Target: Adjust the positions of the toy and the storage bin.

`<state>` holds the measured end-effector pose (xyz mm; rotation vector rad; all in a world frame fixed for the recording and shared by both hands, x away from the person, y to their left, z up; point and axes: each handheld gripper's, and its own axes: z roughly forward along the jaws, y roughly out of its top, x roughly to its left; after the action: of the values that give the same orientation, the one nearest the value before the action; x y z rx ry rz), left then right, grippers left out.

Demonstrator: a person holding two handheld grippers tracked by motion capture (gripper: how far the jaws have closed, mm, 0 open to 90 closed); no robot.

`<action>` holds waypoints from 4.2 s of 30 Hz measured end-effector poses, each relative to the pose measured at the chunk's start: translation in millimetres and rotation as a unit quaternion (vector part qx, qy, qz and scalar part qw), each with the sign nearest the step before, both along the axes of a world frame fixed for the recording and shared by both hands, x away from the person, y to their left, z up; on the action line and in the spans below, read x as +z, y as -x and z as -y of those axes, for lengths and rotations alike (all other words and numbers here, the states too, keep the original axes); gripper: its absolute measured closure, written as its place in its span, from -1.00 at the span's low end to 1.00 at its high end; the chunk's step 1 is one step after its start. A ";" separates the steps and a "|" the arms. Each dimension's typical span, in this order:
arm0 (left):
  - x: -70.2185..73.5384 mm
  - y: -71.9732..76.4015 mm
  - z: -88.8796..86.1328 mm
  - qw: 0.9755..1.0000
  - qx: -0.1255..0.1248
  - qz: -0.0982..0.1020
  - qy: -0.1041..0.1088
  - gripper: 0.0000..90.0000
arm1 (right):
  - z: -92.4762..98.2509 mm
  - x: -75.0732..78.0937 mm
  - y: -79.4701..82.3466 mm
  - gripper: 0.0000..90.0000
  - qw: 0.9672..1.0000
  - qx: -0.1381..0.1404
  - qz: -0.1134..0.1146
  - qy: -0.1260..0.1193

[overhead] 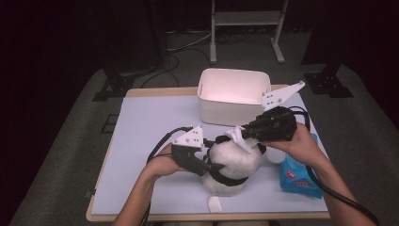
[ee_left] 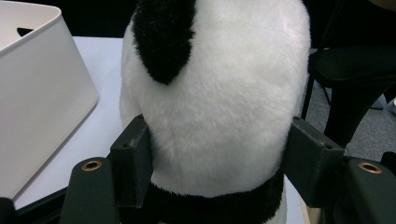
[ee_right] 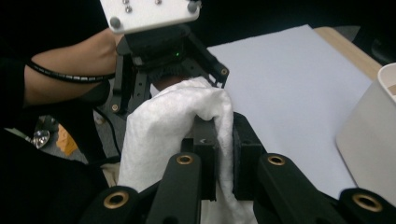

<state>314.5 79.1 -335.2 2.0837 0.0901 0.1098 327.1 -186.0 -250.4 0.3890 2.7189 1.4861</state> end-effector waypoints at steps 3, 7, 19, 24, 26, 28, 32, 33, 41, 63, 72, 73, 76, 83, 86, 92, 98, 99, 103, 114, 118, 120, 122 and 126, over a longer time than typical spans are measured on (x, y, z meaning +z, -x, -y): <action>-0.9 -0.8 -0.7 1.000 0.000 0.000 0.001 -0.28 | -0.7 -2.8 0.6 0.84 1.000 0.003 -0.002 0.010; -2.8 -1.5 -1.4 1.000 0.005 -0.008 0.009 -0.28 | 3.7 -5.3 2.9 0.84 1.000 -0.002 -0.001 0.020; -0.6 -0.8 3.0 1.000 0.005 -0.001 0.013 -0.21 | 26.8 -14.3 7.4 0.85 1.000 -0.023 -0.009 0.019; 7.2 -2.2 7.7 1.000 0.003 0.007 0.002 -0.18 | 32.0 -12.4 10.1 0.85 1.000 -0.028 -0.004 0.012; 11.9 -2.6 9.1 1.000 0.002 0.010 -0.003 -0.17 | 32.6 -10.1 10.3 0.85 1.000 -0.030 -0.001 0.004; 16.6 -2.9 9.8 1.000 0.000 0.010 -0.003 -0.16 | 32.2 -7.1 10.9 0.85 1.000 -0.030 0.002 -0.002; 23.8 -2.5 10.5 1.000 -0.003 0.015 -0.012 -0.16 | 30.8 -1.7 12.0 0.85 1.000 -0.028 0.008 -0.012; 24.8 -2.3 10.3 1.000 -0.003 0.018 -0.017 -0.16 | 30.3 -1.3 12.1 0.85 0.999 -0.027 0.012 -0.012; 13.3 -2.8 15.3 1.000 -0.003 0.000 -0.031 -0.24 | 30.4 -17.4 12.4 0.85 1.000 -0.024 0.003 0.020; -32.0 -8.6 6.8 0.998 0.015 -0.057 -0.027 -0.81 | 71.3 -44.2 12.9 0.85 0.998 -0.061 -0.022 0.017; -32.1 -7.8 14.3 0.999 0.006 -0.041 -0.010 -0.13 | 74.9 -49.1 13.0 0.85 0.997 -0.073 -0.024 0.021; -31.0 -7.0 14.8 0.999 0.002 -0.038 -0.012 -0.03 | 76.3 -50.2 12.4 0.85 0.997 -0.072 -0.024 0.018; -25.6 -5.4 15.3 0.999 -0.008 -0.042 -0.033 0.07 | 77.7 -51.8 13.2 0.85 0.997 -0.067 -0.032 0.011; -23.4 -6.3 7.9 0.998 0.003 -0.050 -0.048 -0.36 | 80.7 -53.2 14.2 0.85 0.997 -0.069 -0.031 0.019; -28.7 -7.7 5.8 0.997 0.006 -0.065 -0.051 -0.48 | 83.6 -54.8 15.0 0.85 0.997 -0.071 -0.035 0.021; -36.7 -6.4 10.3 0.997 0.006 -0.058 -0.053 -0.55 | 85.3 -58.2 14.3 0.85 0.996 -0.075 -0.038 0.022; -29.3 -3.7 9.4 0.998 0.014 -0.027 -0.053 0.06 | 89.4 -58.9 14.0 0.85 0.996 -0.085 -0.038 0.012; -27.0 -3.5 9.8 0.998 0.014 -0.021 -0.057 0.07 | 90.3 -58.7 13.7 0.85 0.996 -0.085 -0.036 0.008; -17.2 -3.0 9.3 0.998 0.011 -0.011 -0.063 0.10 | 94.1 -56.6 15.1 0.85 0.996 -0.086 -0.038 -0.004; -0.8 -1.1 8.9 0.996 -0.003 0.003 -0.090 0.13 | 91.4 -54.7 9.3 0.85 0.995 -0.087 -0.036 -0.013; -1.1 -0.1 8.7 0.996 -0.002 0.005 -0.089 0.12 | 86.2 -48.8 8.5 0.85 0.996 -0.083 -0.028 -0.012; -1.4 0.1 9.4 0.996 -0.005 0.004 -0.088 0.11 | 84.4 -45.9 8.0 0.85 0.996 -0.081 -0.024 -0.011; -2.7 0.0 10.3 0.996 -0.006 0.002 -0.086 0.10 | 82.7 -43.9 7.9 0.85 0.996 -0.080 -0.023 -0.009; -4.7 0.0 11.3 0.997 -0.009 -0.004 -0.080 0.09 | 82.5 -41.2 8.6 0.85 0.997 -0.080 -0.018 -0.007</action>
<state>314.5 67.8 -339.9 2.2455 0.0689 0.0991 318.5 -268.5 -291.7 0.6224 2.6331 1.4712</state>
